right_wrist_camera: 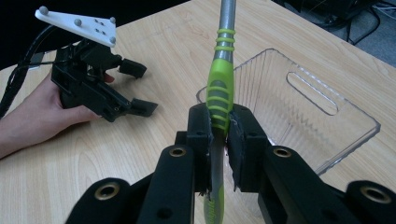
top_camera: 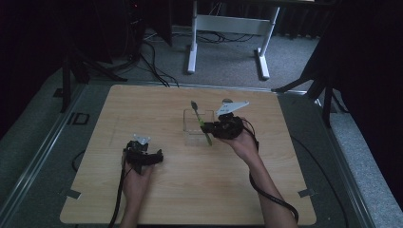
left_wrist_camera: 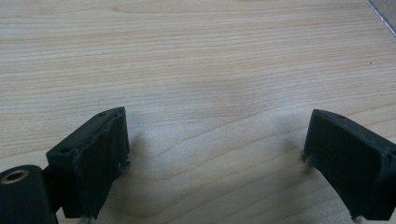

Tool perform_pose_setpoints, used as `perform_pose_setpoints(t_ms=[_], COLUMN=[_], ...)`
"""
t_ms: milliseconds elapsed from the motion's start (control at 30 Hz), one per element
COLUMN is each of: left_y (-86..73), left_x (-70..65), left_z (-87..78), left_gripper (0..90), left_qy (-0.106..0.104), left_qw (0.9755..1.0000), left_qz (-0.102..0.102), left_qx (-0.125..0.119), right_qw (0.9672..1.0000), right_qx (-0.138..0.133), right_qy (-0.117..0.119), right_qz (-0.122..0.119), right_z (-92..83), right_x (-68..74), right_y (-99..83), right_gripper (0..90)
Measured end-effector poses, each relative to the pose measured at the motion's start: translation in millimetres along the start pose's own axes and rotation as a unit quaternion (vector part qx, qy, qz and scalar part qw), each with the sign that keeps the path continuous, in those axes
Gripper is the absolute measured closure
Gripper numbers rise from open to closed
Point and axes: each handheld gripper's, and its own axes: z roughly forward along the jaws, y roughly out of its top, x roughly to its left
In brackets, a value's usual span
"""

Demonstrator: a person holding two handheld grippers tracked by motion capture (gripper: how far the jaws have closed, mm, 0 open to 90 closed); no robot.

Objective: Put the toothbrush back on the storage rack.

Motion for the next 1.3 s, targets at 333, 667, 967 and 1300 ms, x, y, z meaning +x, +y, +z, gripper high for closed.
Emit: perform_pose_setpoints(t_ms=[333,667,967,1300], left_y=[0.0,0.0,0.0,0.0], left_x=[0.0,0.0,0.0,0.0], left_z=[0.0,0.0,0.0,0.0], left_gripper=[7.2,7.2,7.2,7.2], left_qy=[0.000,0.000,0.000,0.000], left_qw=[1.0000,1.0000,1.0000,1.0000], left_qz=[0.000,0.000,0.000,0.000], left_qx=[0.000,0.000,0.000,0.000], right_qw=[0.9999,0.9997,0.9993,0.9986], right_qx=[-0.009,-0.017,-0.025,-0.036], right_qy=[-0.003,-0.007,-0.010,-0.015], right_qz=[0.008,0.015,0.024,0.036], right_z=[2.0,3.7,6.2,5.7], right_x=[-0.9,-2.3,-4.3,-8.4], right_y=[1.7,3.0,3.7,3.9], right_gripper=[79.8,79.7,79.7,79.8])
